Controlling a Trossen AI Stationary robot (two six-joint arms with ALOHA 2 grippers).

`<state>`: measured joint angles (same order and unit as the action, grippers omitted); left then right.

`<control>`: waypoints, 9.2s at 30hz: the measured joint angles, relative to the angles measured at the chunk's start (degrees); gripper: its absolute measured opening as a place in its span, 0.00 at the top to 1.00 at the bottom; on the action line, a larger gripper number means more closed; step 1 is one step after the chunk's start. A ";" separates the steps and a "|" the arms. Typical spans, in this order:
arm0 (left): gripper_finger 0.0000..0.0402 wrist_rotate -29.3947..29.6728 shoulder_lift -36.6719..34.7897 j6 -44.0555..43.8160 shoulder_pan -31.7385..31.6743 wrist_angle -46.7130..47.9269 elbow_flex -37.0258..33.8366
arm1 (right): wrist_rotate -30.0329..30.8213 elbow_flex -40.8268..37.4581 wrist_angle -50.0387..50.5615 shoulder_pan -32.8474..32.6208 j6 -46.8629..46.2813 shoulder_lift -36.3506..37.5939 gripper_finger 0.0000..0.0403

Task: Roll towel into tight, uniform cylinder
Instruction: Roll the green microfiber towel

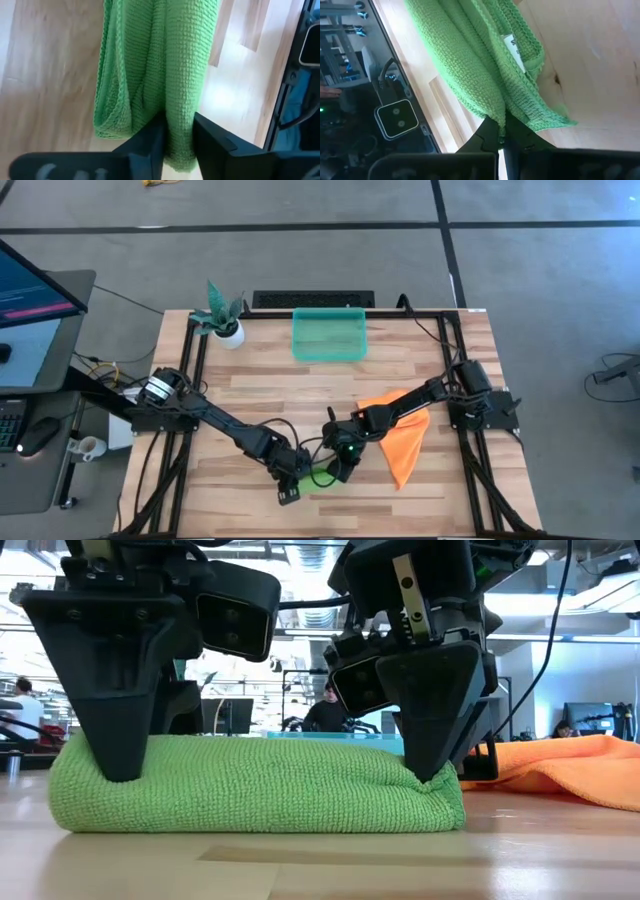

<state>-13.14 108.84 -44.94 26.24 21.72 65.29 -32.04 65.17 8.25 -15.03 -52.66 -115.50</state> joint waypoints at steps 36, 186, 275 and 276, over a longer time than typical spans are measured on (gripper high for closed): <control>0.72 26.85 -10.05 11.79 8.68 11.28 1.04 | -0.39 -0.13 0.66 0.13 1.19 -0.12 0.96; 0.72 40.78 -0.20 -1.85 7.86 -6.31 -5.41 | 35.21 -0.27 3.02 -6.07 17.97 4.81 0.95; 0.35 31.81 -17.63 -3.01 3.89 -21.18 -18.40 | 34.93 -0.07 -1.01 -5.75 13.59 1.84 0.94; 0.35 31.71 -17.39 -3.03 3.58 -21.28 -18.37 | 34.91 -0.07 -1.01 -5.75 13.59 1.84 0.94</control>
<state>18.58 91.45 -47.97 29.82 0.44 46.93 2.87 65.10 7.25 -20.78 -39.07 -113.67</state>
